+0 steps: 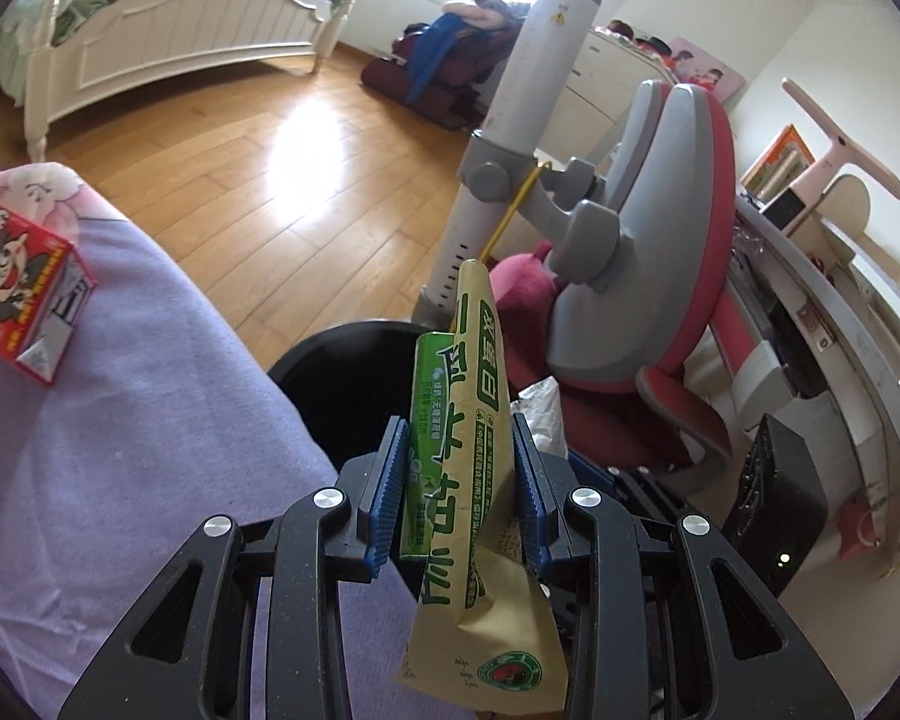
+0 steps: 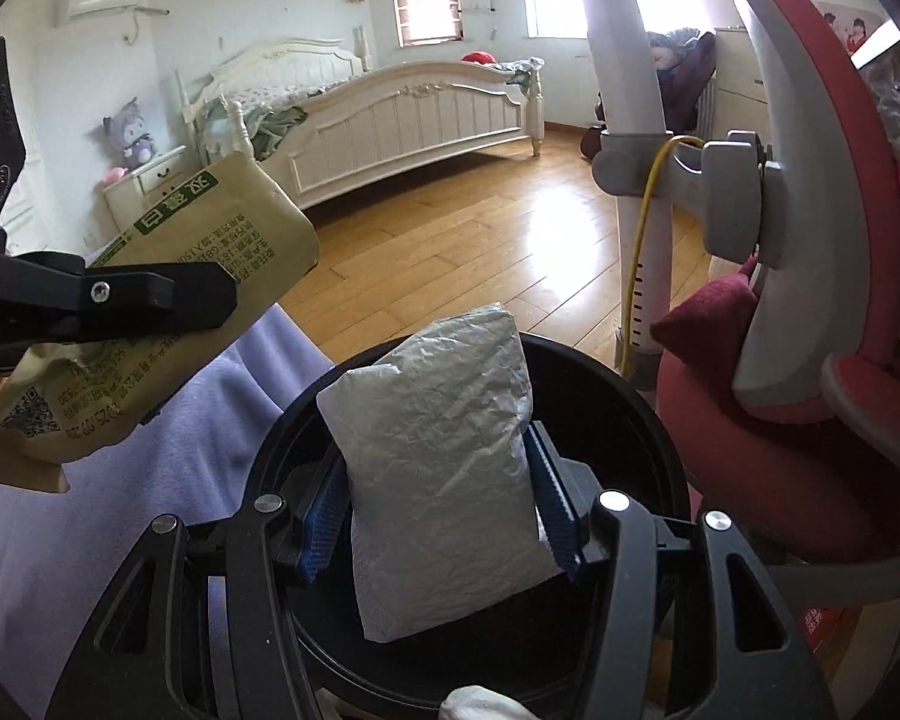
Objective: Collect trash
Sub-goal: 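Move both tools over the bin and release the foil packet and snack bag, then grasp the white fluffy toy with the right tool while the left grasps the orange wrapper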
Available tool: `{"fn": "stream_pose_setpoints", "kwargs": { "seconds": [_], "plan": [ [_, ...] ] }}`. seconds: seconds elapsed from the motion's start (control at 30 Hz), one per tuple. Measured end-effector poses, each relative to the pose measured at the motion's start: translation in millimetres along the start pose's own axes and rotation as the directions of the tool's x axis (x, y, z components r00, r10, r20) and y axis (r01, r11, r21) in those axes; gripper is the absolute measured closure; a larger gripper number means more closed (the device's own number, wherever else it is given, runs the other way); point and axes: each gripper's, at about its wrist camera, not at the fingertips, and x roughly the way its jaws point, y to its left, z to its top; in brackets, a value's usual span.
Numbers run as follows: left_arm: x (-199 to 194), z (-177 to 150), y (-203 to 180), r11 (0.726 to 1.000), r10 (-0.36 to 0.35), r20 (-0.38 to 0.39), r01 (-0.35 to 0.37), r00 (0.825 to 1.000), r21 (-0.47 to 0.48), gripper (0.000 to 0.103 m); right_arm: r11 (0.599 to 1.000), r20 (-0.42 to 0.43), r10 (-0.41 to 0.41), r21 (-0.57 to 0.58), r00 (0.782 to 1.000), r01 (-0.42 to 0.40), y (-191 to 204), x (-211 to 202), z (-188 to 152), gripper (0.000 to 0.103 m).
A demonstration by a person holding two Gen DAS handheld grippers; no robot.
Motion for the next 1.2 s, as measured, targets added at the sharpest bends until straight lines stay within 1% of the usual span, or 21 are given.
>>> {"fn": "stream_pose_setpoints", "kwargs": {
  "seconds": [0.03, 0.1, 0.13, 0.17, 0.2, 0.23, 0.27, 0.3, 0.37, 0.5, 0.7, 0.8, 0.9, 0.97, 1.03, 1.2],
  "plan": [
    [-1.5, 0.8, -0.1, 1.0, -0.005, 0.0, 0.005, 1.0, 0.007, 0.067, 1.0, -0.004, -0.001, 0.006, 1.0, 0.001, -2.9, 2.0, -0.7, 0.048],
    [0.9, 4.4, -4.0, 1.0, -0.014, 0.003, 0.014, 1.0, 0.024, 0.067, 1.0, -0.015, 0.001, 0.016, 1.0, -0.001, -7.2, 5.2, -2.1, 0.047],
    [-1.3, 5.4, -4.1, 0.999, -0.021, 0.005, 0.021, 1.0, 0.029, 0.066, 1.0, -0.019, 0.0, 0.018, 1.0, 0.001, -9.1, 7.0, -4.9, 0.046],
    [-1.0, 7.7, -7.0, 0.999, -0.019, 0.006, 0.019, 1.0, 0.038, 0.06, 1.0, -0.022, -0.003, 0.021, 1.0, 0.003, -10.3, 7.7, -5.3, 0.043],
    [-2.6, 9.6, -10.6, 0.999, -0.003, 0.013, 0.002, 1.0, 0.052, 0.042, 1.0, -0.024, -0.002, 0.026, 1.0, 0.002, -11.4, 7.8, -5.5, 0.042],
    [-7.5, 10.6, -14.0, 0.997, 0.026, 0.034, -0.028, 0.999, 0.072, 0.027, 1.0, -0.023, 0.003, 0.031, 1.0, -0.002, -12.2, 7.0, -5.6, 0.035],
    [-14.9, 10.8, -16.6, 0.995, 0.043, 0.062, -0.049, 0.997, 0.092, 0.026, 0.999, -0.02, 0.002, 0.035, 1.0, -0.001, -13.1, 6.2, -5.4, 0.028],
    [-21.4, 11.2, -19.8, 0.992, 0.043, 0.08, -0.052, 0.996, 0.111, 0.026, 0.999, -0.014, -0.003, 0.037, 1.0, 0.004, -13.4, 4.4, -4.9, 0.026],
    [-32.7, 11.0, -22.5, 0.991, 0.04, 0.09, -0.051, 0.995, 0.124, 0.026, 0.999, -0.007, -0.003, 0.04, 1.0, 0.003, -13.3, 1.2, -3.5, 0.024],
    [-60.3, 8.8, -20.0, 0.991, 0.045, 0.132, -0.061, 0.99, 0.123, 0.026, 0.999, 0.006, 0.016, 0.035, 1.0, -0.016, -6.1, -6.0, -0.4, 0.023],
    [-101.0, 4.9, 1.7, 0.998, 0.022, 0.188, -0.033, 0.982, 0.054, 0.026, 1.0, 0.022, 0.021, 0.02, 1.0, -0.021, 2.0, -12.4, 3.3, 0.023],
    [-117.5, -1.1, 7.4, 0.998, 0.035, 0.212, -0.046, 0.977, 0.047, 0.026, 0.999, 0.024, 0.027, 0.03, 0.999, -0.028, 3.9, -16.6, 5.1, 0.023],
    [-139.1, -13.6, 16.0, 0.997, 0.063, 0.247, -0.073, 0.967, 0.03, 0.026, 0.999, 0.029, 0.05, 0.021, 0.998, -0.05, 13.9, -22.8, 7.8, 0.023],
    [-155.4, -24.2, 25.8, 0.994, 0.106, 0.268, -0.112, 0.957, 0.006, 0.026, 0.998, 0.036, 0.065, -0.004, 0.997, -0.065, 22.5, -26.2, 10.2, 0.023],
    [-174.7, -34.6, 38.8, 0.986, 0.167, 0.288, -0.168, 0.943, -0.021, 0.026, 0.996, 0.038, 0.086, -0.022, 0.996, -0.085, 31.6, -28.4, 13.7, 0.023],
    [-232.4, -66.6, 81.2, 0.946, 0.325, 0.318, -0.31, 0.891, -0.097, 0.026, 0.984, 0.038, 0.163, -0.072, 0.986, -0.16, 67.5, -34.0, 21.6, 0.023]
  ]
}}
